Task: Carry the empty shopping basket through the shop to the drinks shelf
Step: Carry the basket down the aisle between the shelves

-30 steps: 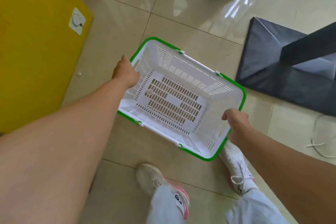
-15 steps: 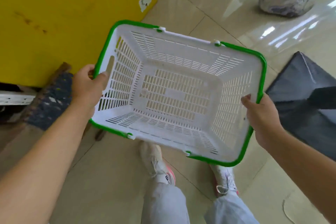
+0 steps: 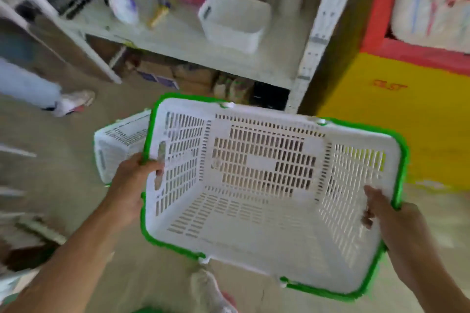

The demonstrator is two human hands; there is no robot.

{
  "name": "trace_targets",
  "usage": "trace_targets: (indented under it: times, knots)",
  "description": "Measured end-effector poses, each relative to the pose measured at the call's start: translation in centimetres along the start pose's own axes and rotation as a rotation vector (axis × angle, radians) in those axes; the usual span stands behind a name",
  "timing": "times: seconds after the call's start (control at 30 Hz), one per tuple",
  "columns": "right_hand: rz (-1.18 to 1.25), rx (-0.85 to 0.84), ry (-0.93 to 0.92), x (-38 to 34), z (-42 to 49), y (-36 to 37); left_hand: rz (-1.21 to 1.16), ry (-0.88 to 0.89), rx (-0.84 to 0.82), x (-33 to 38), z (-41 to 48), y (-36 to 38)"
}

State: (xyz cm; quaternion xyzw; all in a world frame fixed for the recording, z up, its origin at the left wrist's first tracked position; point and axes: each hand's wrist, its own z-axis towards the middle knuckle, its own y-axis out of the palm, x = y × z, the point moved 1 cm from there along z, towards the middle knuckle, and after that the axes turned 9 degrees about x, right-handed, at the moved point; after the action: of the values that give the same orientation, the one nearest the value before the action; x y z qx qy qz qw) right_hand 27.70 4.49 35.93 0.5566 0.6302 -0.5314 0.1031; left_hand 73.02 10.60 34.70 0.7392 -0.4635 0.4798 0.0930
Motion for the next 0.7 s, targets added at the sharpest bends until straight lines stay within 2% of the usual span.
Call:
trace_targets:
  times: [0.17,0.27,0.4,0.5,0.6,0.7]
  knots:
    - [-0.183,-0.171,-0.385,-10.6,-6.5,18.1,-0.029,0.019,0.423,-4.7,2.6,-16.8]
    - [-0.22,-0.253,-0.459,-14.4,-10.7,27.4,-0.015,-0.069,0.614,-7.9,4.6,-24.3]
    - [-0.178,-0.373,-0.474,-17.0,-13.5,37.3,0.022,-0.08,0.75,-9.1,8.5,-30.3]
    - [-0.208,-0.473,-0.476,-18.7,-14.0,44.1,0.027,-0.158,0.775,-9.5,13.0,-32.9]
    - [-0.259,-0.523,-0.522,-20.9,-13.6,49.3,-0.3,-0.195,0.606,-10.2,18.2,-34.4]
    - [-0.308,-0.551,-0.582,-22.3,-11.7,53.1,-0.424,-0.158,0.503,-10.7,23.7,-34.3]
